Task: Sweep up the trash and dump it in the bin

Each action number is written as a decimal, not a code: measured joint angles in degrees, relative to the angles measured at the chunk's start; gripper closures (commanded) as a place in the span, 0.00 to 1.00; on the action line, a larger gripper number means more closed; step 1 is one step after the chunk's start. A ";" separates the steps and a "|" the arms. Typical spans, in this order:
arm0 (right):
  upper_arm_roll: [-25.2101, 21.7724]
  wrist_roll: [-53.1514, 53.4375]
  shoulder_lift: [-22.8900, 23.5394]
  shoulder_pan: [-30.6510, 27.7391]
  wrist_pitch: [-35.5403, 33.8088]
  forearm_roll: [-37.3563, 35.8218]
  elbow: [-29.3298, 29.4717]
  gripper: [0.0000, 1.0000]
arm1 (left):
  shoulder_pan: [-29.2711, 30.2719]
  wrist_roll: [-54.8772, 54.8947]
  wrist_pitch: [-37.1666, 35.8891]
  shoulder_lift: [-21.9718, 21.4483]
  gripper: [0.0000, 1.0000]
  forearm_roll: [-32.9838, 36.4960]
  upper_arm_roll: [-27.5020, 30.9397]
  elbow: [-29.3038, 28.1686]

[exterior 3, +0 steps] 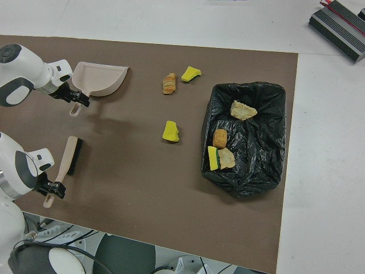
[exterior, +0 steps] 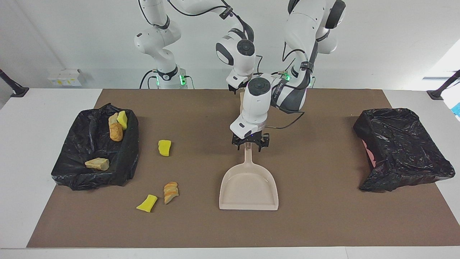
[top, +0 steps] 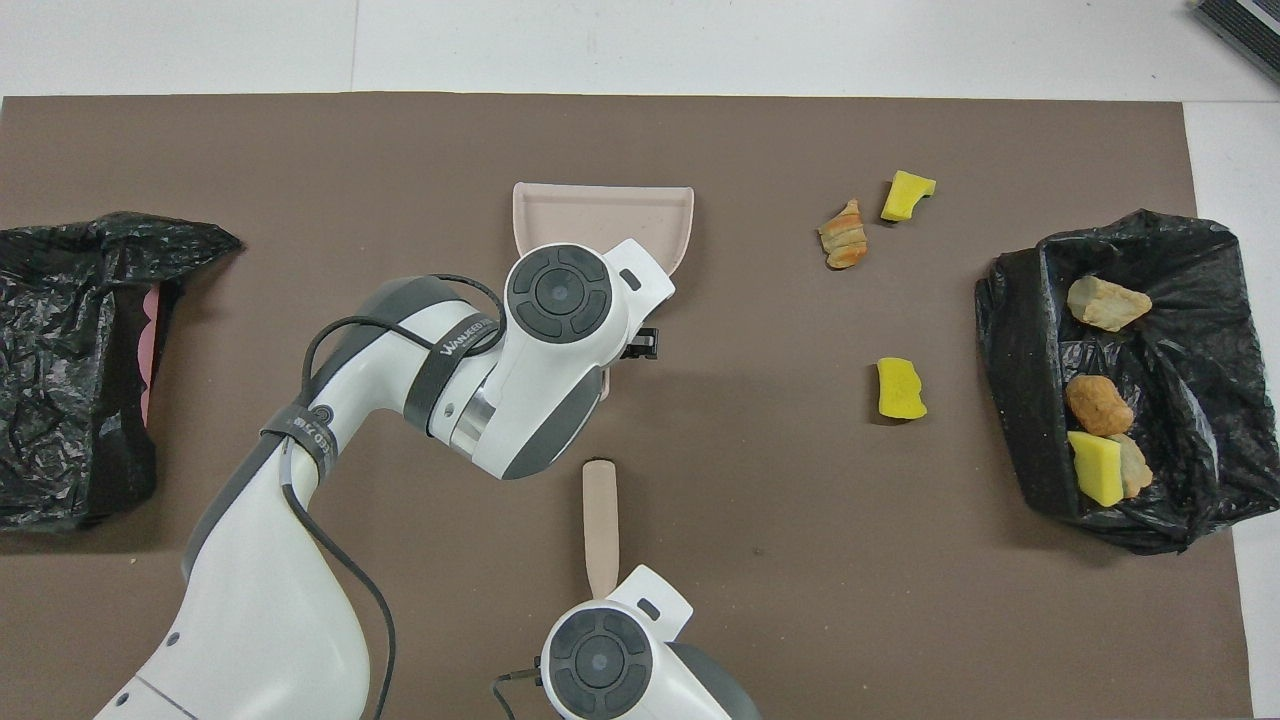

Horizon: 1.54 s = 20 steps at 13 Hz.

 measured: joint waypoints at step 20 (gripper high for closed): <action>-1.03 0.55 -21.96 -27.96 -18.65 -16.53 -12.86 1.00 | 12.78 39.96 -9.06 -5.66 1.00 0.45 2.17 0.34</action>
